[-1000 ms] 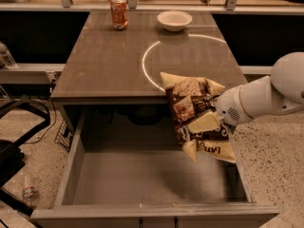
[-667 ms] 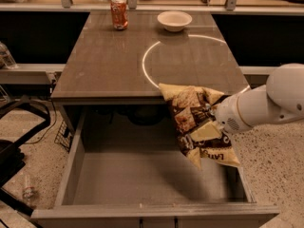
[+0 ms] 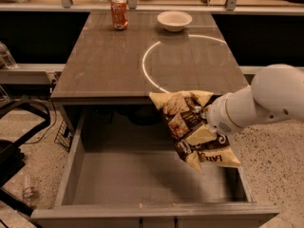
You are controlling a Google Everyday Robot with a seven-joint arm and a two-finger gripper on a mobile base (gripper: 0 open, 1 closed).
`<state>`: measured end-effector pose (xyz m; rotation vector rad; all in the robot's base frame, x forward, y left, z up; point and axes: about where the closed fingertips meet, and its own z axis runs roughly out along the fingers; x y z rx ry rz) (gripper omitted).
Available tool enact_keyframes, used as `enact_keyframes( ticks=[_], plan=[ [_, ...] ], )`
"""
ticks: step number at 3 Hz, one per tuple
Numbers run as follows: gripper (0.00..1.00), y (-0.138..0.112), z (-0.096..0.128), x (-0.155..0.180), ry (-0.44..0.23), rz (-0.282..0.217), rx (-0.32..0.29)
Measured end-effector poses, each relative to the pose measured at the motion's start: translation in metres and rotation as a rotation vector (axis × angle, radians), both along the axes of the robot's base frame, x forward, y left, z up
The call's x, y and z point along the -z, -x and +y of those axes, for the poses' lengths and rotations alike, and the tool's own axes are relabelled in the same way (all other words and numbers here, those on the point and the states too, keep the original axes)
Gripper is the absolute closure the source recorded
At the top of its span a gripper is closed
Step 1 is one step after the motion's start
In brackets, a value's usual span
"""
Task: Place brown chip bag into top drawer
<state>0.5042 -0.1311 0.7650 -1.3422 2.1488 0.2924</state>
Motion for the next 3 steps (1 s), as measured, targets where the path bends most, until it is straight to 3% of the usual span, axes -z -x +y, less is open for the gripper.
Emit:
enact_keyframes(
  ticks=[3],
  plan=[
    [0.13,0.0012,0.0036,-0.0018,0.003,-0.002,-0.007]
  ],
)
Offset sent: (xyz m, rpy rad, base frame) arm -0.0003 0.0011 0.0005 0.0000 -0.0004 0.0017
